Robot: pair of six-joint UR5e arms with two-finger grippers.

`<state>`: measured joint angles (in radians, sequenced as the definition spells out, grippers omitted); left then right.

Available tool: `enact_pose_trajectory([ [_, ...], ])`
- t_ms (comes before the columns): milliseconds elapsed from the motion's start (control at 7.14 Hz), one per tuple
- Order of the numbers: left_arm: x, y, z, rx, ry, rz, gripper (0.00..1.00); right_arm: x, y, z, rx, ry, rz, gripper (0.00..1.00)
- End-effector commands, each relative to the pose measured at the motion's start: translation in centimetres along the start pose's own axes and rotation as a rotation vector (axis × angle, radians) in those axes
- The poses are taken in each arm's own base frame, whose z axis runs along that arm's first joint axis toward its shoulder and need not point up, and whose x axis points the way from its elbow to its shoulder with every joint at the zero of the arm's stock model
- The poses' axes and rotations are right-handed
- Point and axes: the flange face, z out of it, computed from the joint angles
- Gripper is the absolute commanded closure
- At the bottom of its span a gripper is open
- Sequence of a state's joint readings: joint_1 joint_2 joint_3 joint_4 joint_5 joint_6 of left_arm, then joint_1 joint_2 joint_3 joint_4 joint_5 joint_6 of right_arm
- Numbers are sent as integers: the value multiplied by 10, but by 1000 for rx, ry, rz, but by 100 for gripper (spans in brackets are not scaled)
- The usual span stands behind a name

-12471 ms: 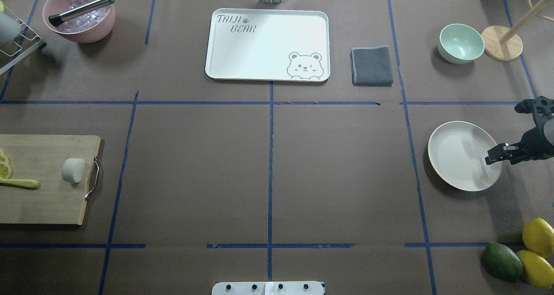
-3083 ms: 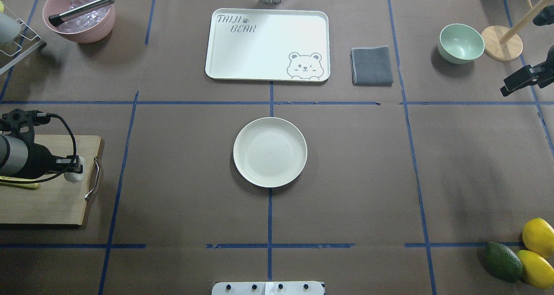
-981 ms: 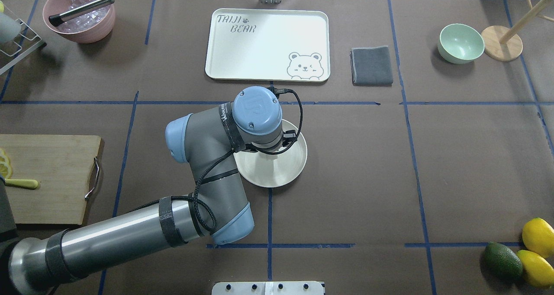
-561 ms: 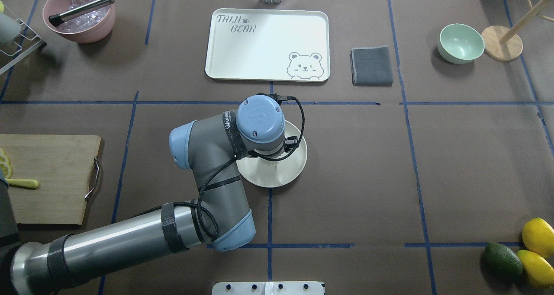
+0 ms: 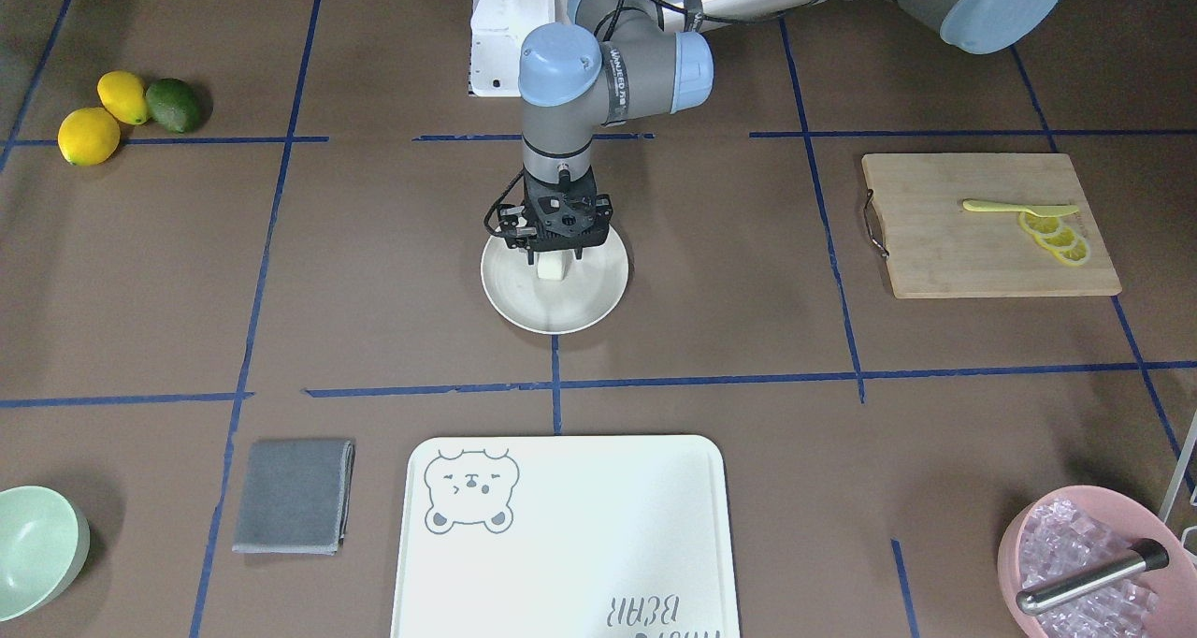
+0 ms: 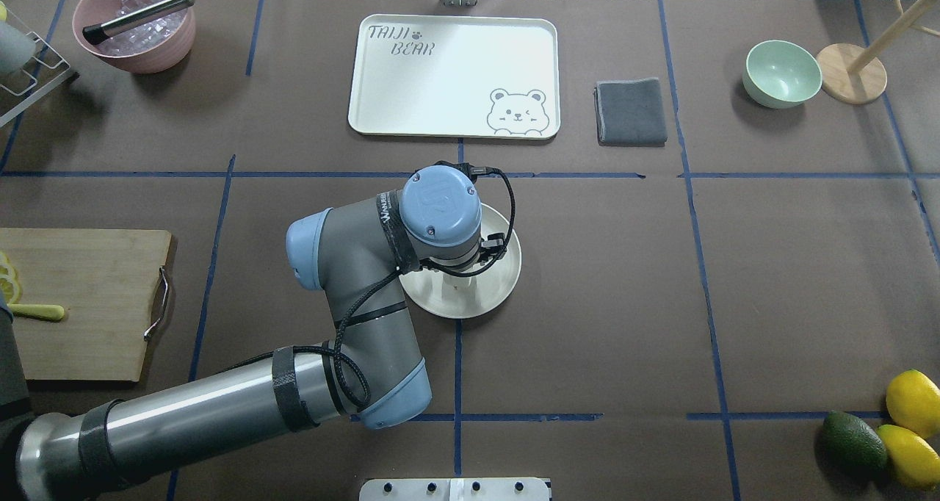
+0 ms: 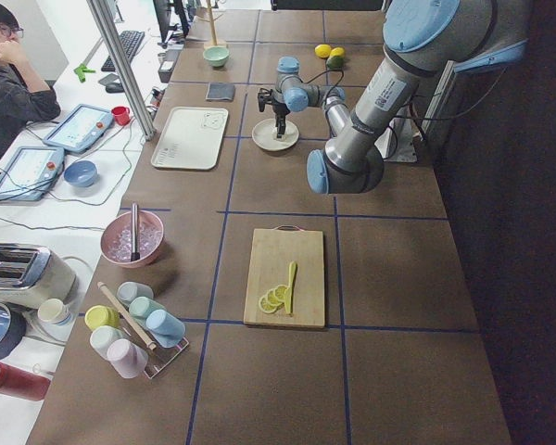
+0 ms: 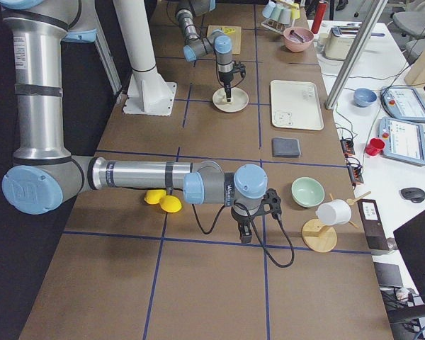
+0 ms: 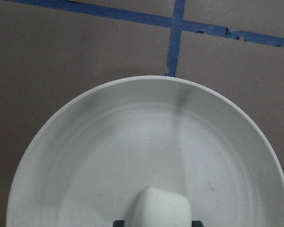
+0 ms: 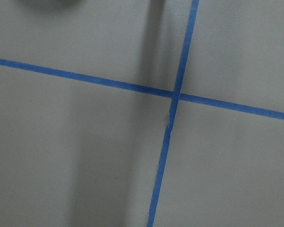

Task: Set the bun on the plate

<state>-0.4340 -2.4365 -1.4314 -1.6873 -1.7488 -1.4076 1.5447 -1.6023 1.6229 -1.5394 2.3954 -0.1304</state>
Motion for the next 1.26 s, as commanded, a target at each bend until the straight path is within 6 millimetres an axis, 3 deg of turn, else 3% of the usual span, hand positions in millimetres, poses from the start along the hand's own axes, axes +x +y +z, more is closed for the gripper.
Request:
enact_pose_trajectory([
  [0,-6,-21,-13,18,5,25,0,1,1,1,-2,1,-1,0],
  [140,-21,-46,-32,19,-11,33,0,2,1,2,-4,3,0,0],
  [280,-38,-64,-75,-17,-57,76,0,0,-2,0,2,7,-9,0],
  [420,-73,-68,-109,-33,-84,126,0,-2,-5,-3,7,8,-14,0],
  [701,-179,-112,-136,-111,-65,187,0,-2,-7,-3,8,8,-15,0],
  [1121,-377,-186,-182,-140,-79,348,0,0,-2,-2,6,5,-4,0],
])
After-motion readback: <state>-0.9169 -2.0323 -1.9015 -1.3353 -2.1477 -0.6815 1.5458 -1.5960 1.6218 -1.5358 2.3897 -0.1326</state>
